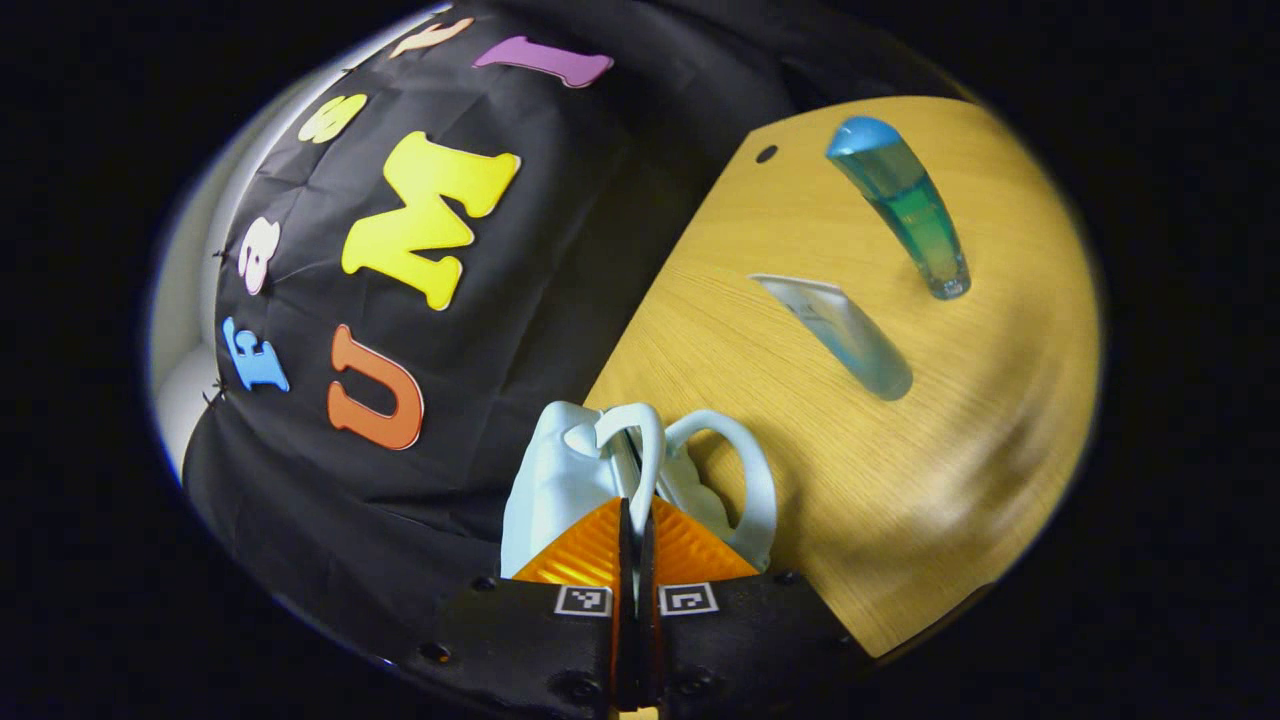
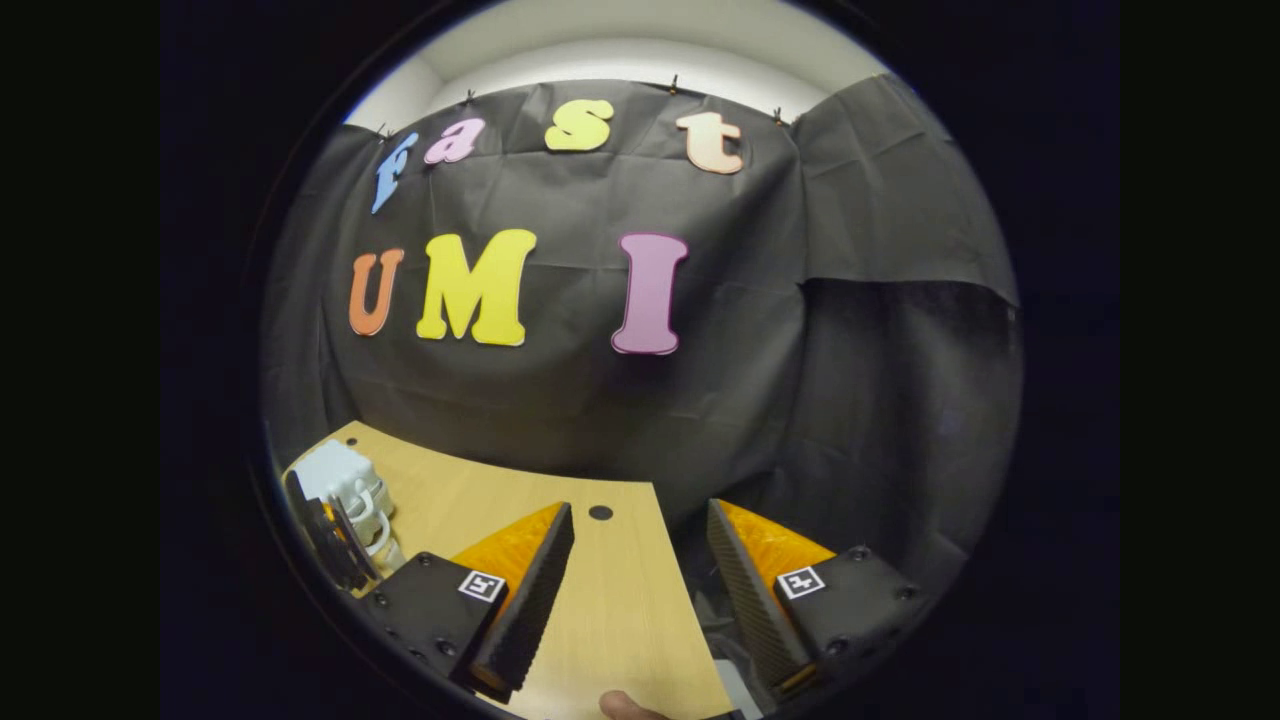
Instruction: First open the suitcase, pack the skin care products into it, and then close the suitcase.
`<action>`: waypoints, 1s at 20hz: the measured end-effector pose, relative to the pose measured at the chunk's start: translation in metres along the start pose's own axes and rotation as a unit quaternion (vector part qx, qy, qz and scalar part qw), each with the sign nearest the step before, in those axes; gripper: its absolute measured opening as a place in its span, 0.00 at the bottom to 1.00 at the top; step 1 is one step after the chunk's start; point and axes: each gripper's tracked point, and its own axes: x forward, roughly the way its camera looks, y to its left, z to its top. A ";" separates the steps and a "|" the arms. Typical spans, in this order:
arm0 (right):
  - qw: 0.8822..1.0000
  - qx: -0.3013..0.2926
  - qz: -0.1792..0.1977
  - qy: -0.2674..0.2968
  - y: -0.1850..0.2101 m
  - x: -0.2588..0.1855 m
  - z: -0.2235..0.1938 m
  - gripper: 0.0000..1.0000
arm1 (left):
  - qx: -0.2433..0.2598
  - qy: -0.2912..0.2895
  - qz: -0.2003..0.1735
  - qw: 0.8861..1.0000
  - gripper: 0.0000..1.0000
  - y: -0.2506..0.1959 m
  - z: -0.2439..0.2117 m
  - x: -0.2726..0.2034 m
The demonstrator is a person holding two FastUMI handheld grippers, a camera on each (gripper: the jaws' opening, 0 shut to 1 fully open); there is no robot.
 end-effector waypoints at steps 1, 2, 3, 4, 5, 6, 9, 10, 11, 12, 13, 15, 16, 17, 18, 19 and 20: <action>1.000 -0.005 -0.002 -0.003 0.007 -0.002 0.002 0.80 | -0.024 -0.010 -0.001 1.000 0.00 0.011 0.001 -0.003; 1.000 -0.011 -0.008 -0.003 0.013 -0.004 0.004 0.80 | -0.050 -0.018 -0.003 0.999 0.03 0.024 0.002 -0.006; 1.000 -0.013 -0.009 -0.004 0.020 -0.006 0.007 0.80 | -0.078 -0.026 -0.001 0.997 0.03 0.040 0.001 -0.012; 1.000 -0.011 -0.008 -0.008 0.030 -0.010 0.014 0.80 | -0.107 -0.031 0.000 0.994 0.03 0.056 -0.001 -0.018; 1.000 -0.009 -0.009 -0.012 0.040 -0.012 0.019 0.80 | -0.139 -0.041 0.004 0.990 0.03 0.074 -0.002 -0.023; 1.000 -0.008 -0.010 -0.013 0.050 -0.014 0.022 0.80 | -0.164 -0.043 0.006 0.986 0.03 0.091 -0.006 -0.026; 1.000 0.005 -0.010 -0.017 0.085 -0.019 0.031 0.80 | -0.258 -0.055 0.008 0.964 0.03 0.145 -0.027 -0.036; 1.000 0.009 -0.008 -0.018 0.100 -0.021 0.035 0.80 | -0.285 -0.058 0.012 0.957 0.03 0.164 -0.035 -0.037; 1.000 0.010 -0.005 -0.019 0.113 -0.023 0.036 0.80 | -0.309 -0.059 0.012 0.949 0.03 0.179 -0.047 -0.039; 1.000 0.008 -0.002 -0.022 0.128 -0.025 0.038 0.80 | -0.332 -0.060 0.017 0.941 0.03 0.196 -0.062 -0.041; 1.000 0.003 -0.003 -0.025 0.141 -0.028 0.041 0.80 | -0.351 -0.062 0.022 0.934 0.03 0.210 -0.075 -0.043; 1.000 -0.001 -0.001 -0.027 0.167 -0.034 0.044 0.80 | -0.382 -0.055 0.027 0.922 0.03 0.232 -0.111 -0.041; 1.000 -0.001 0.002 -0.027 0.180 -0.035 0.046 0.80 | -0.394 -0.055 0.032 0.917 0.03 0.244 -0.129 -0.037; 1.000 -0.003 0.002 -0.025 0.194 -0.037 0.047 0.80 | -0.404 -0.051 0.038 0.913 0.03 0.254 -0.155 -0.030; 1.000 -0.005 0.000 -0.023 0.205 -0.038 0.047 0.80 | -0.413 -0.046 0.041 0.909 0.03 0.261 -0.176 -0.023; 1.000 -0.007 0.002 -0.022 0.217 -0.039 0.049 0.80 | -0.423 -0.041 0.044 0.904 0.03 0.267 -0.201 -0.013; 1.000 -0.010 0.000 -0.018 0.229 -0.041 0.049 0.80 | -0.436 -0.037 0.043 0.898 0.03 0.271 -0.223 -0.002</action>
